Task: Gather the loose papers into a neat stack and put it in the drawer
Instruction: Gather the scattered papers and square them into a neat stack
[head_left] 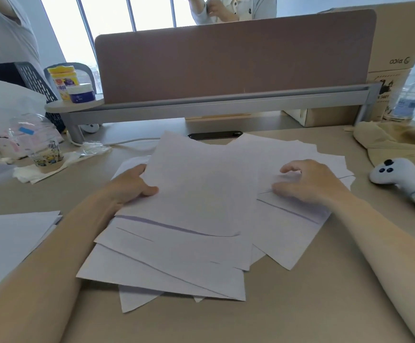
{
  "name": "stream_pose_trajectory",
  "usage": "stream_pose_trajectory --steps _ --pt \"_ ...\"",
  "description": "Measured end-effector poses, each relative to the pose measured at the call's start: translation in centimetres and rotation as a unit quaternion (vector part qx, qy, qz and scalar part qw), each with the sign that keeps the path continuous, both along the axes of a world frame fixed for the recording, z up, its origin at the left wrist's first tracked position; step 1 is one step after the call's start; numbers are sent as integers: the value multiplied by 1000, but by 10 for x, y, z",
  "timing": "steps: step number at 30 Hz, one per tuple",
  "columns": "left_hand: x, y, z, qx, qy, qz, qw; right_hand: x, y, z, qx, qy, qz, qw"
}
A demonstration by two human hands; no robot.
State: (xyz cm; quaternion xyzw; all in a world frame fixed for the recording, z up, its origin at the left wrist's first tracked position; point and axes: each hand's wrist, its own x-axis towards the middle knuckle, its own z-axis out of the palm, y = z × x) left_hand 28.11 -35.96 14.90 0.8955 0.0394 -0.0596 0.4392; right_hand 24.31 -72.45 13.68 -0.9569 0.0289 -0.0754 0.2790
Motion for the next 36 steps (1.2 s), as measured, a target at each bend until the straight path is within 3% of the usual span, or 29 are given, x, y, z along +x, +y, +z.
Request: stream_pose_trajectory --steps 4,8,11,15,21,24,31,34,36 --pt "2 7 -1 -13 14 -7 1000 1 9 -4 -72 50 54 995" --pt "5 19 5 69 29 -27 997 7 23 2 -85 53 69 993" --pt "4 35 8 79 38 9 996 11 28 8 -131 78 64 986" --pt "7 41 4 71 32 27 997 16 34 -4 -189 -7 37 981" --pt "11 44 0 55 14 47 997 26 4 -14 -117 -145 -14 982" --pt "14 51 -2 46 13 65 997 22 -10 -8 -79 -173 -70 979" --pt "16 51 -3 38 5 84 996 12 -40 8 84 -154 -1 985" --pt "14 51 -3 23 3 100 995 10 -54 10 51 -124 25 991" --pt "15 50 -4 18 0 104 994 8 -60 9 35 -56 28 997"
